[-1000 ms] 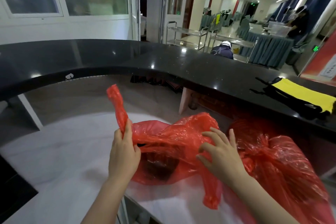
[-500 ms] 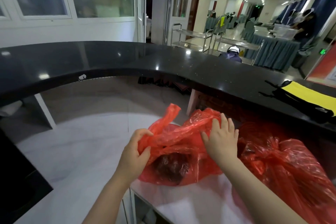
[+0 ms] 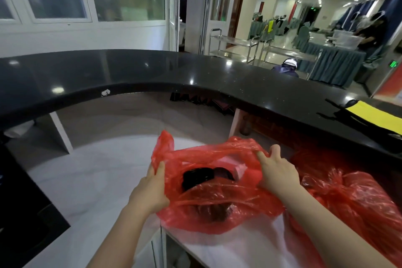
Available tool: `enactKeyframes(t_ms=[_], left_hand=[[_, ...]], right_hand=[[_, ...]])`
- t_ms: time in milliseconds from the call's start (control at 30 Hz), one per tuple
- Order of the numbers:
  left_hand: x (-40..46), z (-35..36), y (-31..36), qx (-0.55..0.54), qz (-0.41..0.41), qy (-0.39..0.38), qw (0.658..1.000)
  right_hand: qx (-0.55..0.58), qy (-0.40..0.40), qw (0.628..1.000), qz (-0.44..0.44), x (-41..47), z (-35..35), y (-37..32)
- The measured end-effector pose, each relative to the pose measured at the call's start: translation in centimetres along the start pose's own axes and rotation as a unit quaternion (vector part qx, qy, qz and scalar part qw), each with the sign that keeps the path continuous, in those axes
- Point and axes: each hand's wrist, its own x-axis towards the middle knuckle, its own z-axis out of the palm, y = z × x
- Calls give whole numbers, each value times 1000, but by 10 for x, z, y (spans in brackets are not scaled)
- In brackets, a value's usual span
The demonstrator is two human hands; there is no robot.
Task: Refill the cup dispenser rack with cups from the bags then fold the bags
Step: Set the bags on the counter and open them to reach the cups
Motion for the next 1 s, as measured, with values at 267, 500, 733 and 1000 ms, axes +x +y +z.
enactKeyframes(t_ms=[267, 500, 733, 1000], left_hand=[[8, -10, 1, -18, -40, -38, 998], [-15, -3, 43, -91, 172, 357, 914], [1, 9, 95, 65, 328, 248, 909], [39, 10, 84, 207, 217, -63, 952]], right_hand=[[-46, -86, 991, -89, -7, 18, 23], [69, 116, 986, -95, -21, 8, 21], [-37, 395, 876, -276, -26, 22, 2], [-48, -72, 987, -134, -8, 49, 33]])
